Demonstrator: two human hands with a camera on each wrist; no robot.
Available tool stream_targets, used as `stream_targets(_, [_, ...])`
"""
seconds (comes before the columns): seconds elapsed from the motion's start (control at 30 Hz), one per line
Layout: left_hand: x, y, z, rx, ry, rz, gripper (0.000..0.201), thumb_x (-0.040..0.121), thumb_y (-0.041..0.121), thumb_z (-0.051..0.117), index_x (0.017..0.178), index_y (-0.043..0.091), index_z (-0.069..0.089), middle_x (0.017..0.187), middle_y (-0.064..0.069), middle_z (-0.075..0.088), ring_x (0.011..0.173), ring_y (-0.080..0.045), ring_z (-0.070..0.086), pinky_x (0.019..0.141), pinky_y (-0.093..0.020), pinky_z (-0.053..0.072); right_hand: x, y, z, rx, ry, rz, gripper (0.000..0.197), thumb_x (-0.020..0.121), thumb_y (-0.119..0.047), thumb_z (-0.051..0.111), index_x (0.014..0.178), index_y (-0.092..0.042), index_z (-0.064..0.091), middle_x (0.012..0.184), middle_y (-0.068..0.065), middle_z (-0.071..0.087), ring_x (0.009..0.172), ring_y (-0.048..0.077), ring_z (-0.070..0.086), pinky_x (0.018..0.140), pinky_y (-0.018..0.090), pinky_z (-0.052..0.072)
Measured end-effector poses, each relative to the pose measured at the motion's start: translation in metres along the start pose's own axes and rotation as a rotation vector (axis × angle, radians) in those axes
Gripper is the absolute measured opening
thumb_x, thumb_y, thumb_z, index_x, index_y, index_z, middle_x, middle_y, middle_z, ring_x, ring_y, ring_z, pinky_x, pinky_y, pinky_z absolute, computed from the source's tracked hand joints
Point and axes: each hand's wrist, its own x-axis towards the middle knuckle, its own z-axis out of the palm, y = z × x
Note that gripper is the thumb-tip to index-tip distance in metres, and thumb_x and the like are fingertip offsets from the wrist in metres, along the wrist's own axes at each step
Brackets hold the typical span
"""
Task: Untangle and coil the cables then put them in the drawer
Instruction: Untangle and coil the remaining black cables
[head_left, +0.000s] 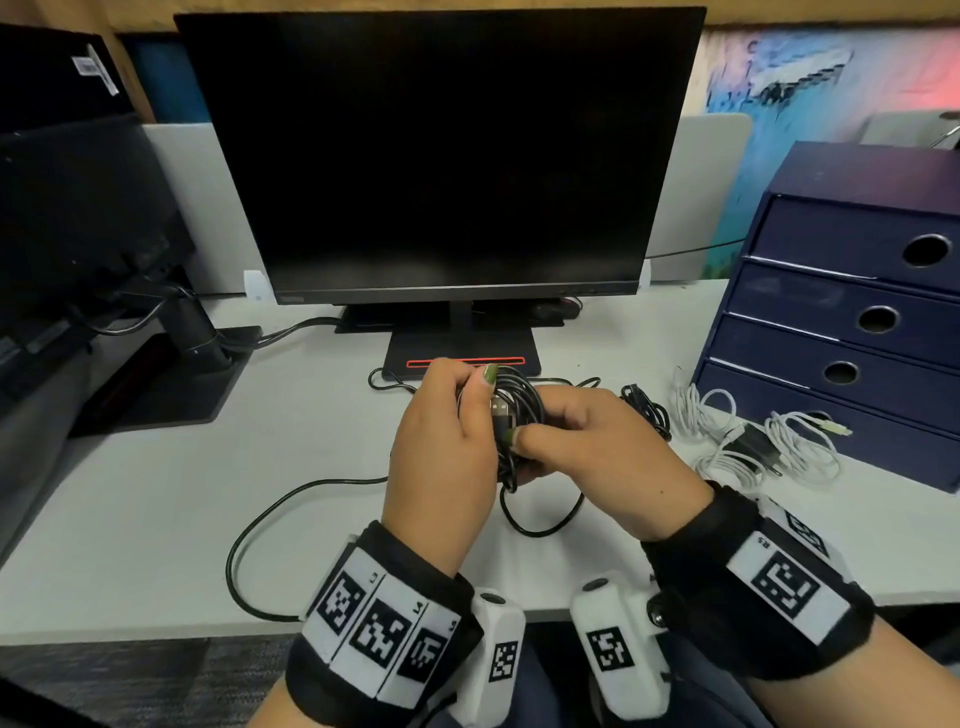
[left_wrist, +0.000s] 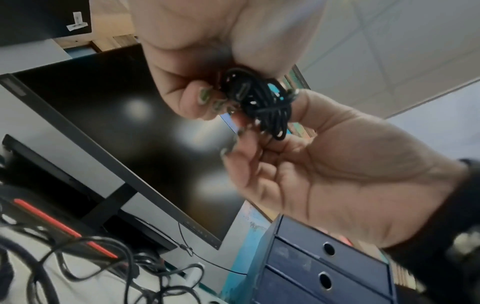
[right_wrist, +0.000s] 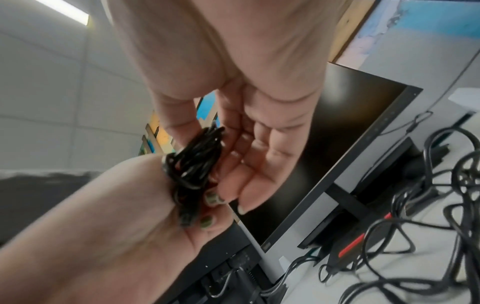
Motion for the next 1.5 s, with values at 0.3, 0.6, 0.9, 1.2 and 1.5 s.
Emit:
stream_targets(0.3, [0.003, -0.009, -0.003, -0.004, -0.026, 0.010, 0.016, 0.100, 0.025, 0.041, 0.086, 0.023, 0.048, 0.076, 0.010, 0.055, 0.074, 0.003, 0.052, 0.058, -0.008, 0.039, -0.001, 0.006, 0.012, 0.201, 0.133, 0.023, 0.013, 0.088, -0.003, 0.062, 0.100, -0.004, 0.066, 0.077, 0.015, 0.069, 0.065, 0.022, 0.065, 0.056, 0.029, 0.053])
stream_targets(0.6, [0.002, -0.011, 0.000, -0.062, 0.023, 0.030, 0.012, 0.099, 0.024, 0.044, 0.091, 0.020, 0.052, 0.080, 0.008, 0.059, 0.076, -0.002, 0.055, 0.060, -0.012, 0.043, 0.001, 0.005, 0.012, 0.195, 0.107, 0.053, 0.012, 0.088, -0.006, 0.062, 0.098, -0.003, 0.069, 0.082, 0.017, 0.071, 0.074, 0.025, 0.067, 0.077, 0.044, 0.057])
stream_targets(0.9, [0.000, -0.011, -0.001, -0.155, 0.037, 0.023, 0.012, 0.098, 0.023, 0.046, 0.108, 0.029, 0.049, 0.077, 0.004, 0.060, 0.069, -0.008, 0.058, 0.061, -0.026, 0.050, 0.000, 0.004, 0.011, 0.705, 0.164, 0.063, 0.033, 0.087, 0.006, 0.056, 0.116, -0.011, 0.053, 0.089, 0.020, 0.066, 0.077, 0.024, 0.066, 0.071, 0.038, 0.057])
stream_targets(1.2, [0.000, -0.013, -0.009, -0.143, -0.317, 0.105, 0.052, 0.093, 0.023, 0.056, 0.130, 0.056, 0.040, 0.103, 0.024, 0.058, 0.083, -0.001, 0.060, 0.066, -0.018, 0.050, 0.002, 0.005, -0.009, 0.537, 0.222, -0.021, 0.027, 0.088, 0.003, 0.056, 0.110, -0.013, 0.058, 0.092, 0.013, 0.066, 0.079, 0.023, 0.067, 0.063, 0.032, 0.056])
stream_targets(1.5, [0.001, -0.022, -0.005, -0.137, -0.162, 0.174, 0.034, 0.085, 0.015, 0.067, 0.103, 0.044, 0.066, 0.095, 0.021, 0.059, 0.088, -0.007, 0.061, 0.065, -0.037, 0.057, -0.001, 0.011, -0.009, 0.299, 0.203, 0.006, 0.018, 0.088, -0.007, 0.062, 0.104, -0.014, 0.067, 0.096, 0.013, 0.072, 0.082, 0.023, 0.069, 0.071, 0.036, 0.055])
